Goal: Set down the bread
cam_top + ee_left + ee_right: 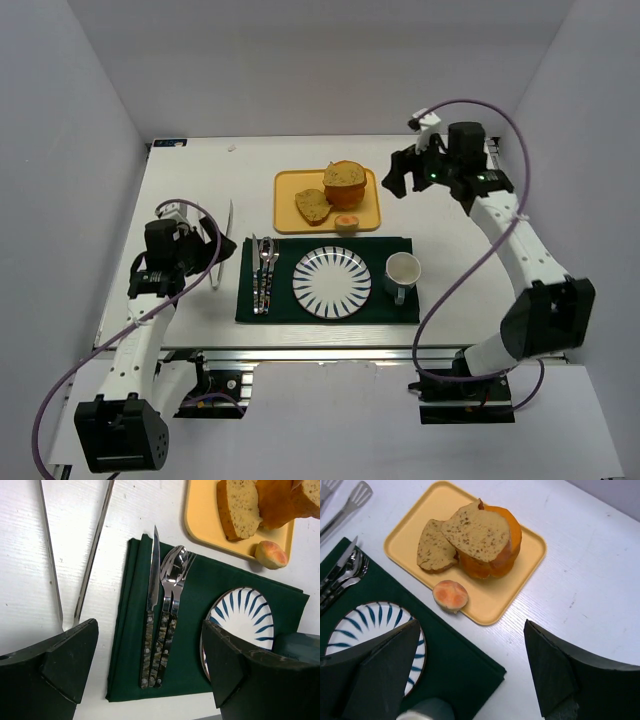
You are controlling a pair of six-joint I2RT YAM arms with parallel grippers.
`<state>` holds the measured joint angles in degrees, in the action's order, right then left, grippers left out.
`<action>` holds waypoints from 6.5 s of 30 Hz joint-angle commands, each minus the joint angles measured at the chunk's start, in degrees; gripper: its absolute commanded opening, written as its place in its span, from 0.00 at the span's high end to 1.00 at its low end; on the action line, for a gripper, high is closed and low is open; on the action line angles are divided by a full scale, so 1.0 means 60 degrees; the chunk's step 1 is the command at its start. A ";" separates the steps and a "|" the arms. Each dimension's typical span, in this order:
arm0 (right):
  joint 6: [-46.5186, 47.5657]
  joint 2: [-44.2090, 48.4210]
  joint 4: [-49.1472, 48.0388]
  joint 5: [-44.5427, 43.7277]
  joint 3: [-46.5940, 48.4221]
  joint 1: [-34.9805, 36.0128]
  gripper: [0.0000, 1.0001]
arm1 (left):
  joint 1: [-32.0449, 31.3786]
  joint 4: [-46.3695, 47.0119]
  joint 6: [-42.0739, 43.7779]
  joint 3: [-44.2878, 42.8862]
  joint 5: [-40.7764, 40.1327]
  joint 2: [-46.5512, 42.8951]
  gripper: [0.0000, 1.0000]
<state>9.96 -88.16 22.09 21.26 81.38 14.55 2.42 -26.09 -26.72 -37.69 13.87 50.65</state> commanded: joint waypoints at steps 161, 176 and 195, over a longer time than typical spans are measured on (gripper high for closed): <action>0.4317 0.2081 0.1578 0.7004 -0.2680 -0.1619 0.11 | -0.4284 -0.2932 -0.0659 -0.1935 0.2714 0.1402 0.51; 0.4551 0.2140 0.1739 0.7048 -0.2797 -0.1633 0.11 | -0.1503 -0.3007 0.0203 -0.3225 -0.1894 0.1969 0.75; 0.4380 0.2242 0.1930 0.6317 -0.2607 -0.1633 0.11 | -0.0666 0.2971 0.3634 0.0188 -0.4140 0.4304 0.17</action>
<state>37.80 -76.34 33.43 60.38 64.71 4.95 -1.98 -13.28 -5.13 -37.15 -8.32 79.40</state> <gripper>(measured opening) 0.895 0.811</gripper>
